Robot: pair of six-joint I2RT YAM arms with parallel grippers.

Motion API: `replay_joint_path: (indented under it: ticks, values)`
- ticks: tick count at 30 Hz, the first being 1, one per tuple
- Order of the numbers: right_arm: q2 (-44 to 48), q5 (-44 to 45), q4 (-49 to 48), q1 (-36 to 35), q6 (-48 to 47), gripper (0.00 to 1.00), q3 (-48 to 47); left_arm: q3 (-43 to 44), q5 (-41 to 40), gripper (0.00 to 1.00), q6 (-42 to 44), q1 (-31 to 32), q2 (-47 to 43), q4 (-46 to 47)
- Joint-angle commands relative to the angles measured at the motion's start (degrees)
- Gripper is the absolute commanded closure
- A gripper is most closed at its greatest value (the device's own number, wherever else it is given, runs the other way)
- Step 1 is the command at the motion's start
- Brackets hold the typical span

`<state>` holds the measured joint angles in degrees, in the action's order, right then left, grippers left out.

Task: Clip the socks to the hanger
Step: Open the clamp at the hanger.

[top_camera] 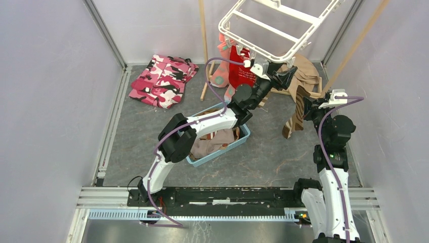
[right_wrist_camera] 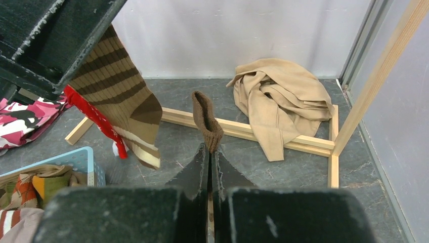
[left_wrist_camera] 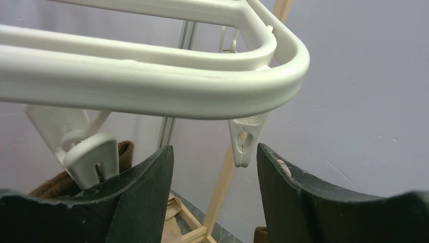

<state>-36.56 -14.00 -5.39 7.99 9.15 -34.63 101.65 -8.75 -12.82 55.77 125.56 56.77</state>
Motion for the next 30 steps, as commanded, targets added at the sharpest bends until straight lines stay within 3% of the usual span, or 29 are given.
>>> replay_joint_path:
  ticks: [1, 14, 30]
  values:
    - [0.00, -0.50, -2.28, 0.09, -0.31, 1.00, 0.13, 3.26, 1.50, 0.34, 0.34, -0.49, -0.60, 3.44]
    - [0.08, -0.59, -2.38, 0.05, -0.44, 1.00, 0.61, 4.71, 3.45, 0.40, -0.13, -0.55, -0.60, 4.03]
    - [0.27, -0.68, -2.61, 0.07, -0.33, 1.00, 0.88, 8.00, 3.12, 0.41, -1.01, -0.59, 0.33, 3.50]
